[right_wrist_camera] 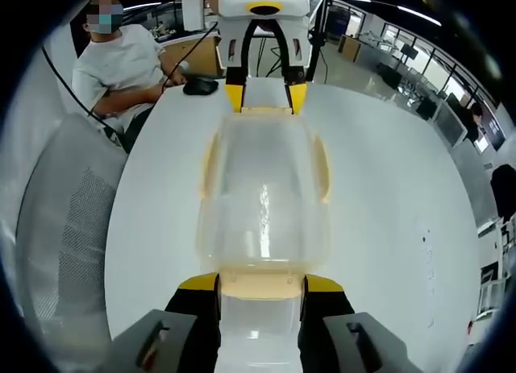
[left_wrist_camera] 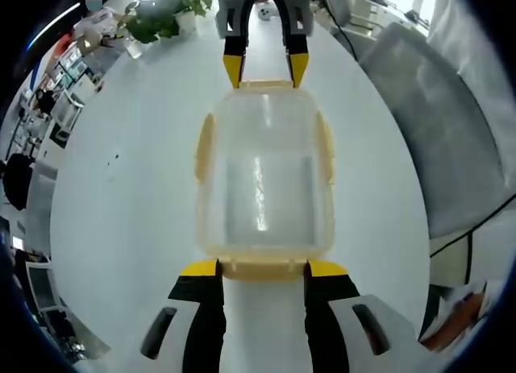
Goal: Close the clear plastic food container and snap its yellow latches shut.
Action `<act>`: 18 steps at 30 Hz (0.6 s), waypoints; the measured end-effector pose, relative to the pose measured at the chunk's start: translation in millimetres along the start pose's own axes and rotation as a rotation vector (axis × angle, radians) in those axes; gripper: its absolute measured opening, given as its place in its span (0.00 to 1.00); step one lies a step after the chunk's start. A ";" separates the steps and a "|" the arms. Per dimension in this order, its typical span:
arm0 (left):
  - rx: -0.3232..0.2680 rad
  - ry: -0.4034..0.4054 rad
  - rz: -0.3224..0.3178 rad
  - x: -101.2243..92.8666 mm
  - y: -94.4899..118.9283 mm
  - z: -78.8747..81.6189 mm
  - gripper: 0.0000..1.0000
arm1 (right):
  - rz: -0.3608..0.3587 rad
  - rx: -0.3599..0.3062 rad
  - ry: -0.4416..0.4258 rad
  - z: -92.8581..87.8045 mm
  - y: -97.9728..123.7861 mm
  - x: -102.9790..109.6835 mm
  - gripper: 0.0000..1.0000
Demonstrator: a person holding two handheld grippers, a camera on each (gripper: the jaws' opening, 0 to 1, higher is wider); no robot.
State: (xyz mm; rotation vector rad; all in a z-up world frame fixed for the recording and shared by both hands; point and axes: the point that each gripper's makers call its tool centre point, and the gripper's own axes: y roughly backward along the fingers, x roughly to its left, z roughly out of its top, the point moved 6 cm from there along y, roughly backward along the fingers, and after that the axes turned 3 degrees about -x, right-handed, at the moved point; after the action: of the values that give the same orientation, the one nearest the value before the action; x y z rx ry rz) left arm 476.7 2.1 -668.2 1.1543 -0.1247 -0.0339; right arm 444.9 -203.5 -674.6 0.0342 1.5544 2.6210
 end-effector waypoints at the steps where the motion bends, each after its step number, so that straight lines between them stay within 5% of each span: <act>1: -0.001 0.001 -0.001 0.2 -0.8 1.2 0.35 | -0.002 0.001 0.003 -1.1 0.8 0.0 0.34; 18: -0.015 -0.026 -0.002 6.0 -9.4 27.4 0.35 | -0.017 0.014 -0.011 -24.2 15.2 -1.9 0.34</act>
State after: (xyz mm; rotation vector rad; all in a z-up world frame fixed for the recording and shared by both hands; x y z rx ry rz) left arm 479.9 -27.2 -665.3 1.1397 -0.1463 -0.0518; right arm 444.1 -232.2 -672.8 0.0354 1.5630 2.5923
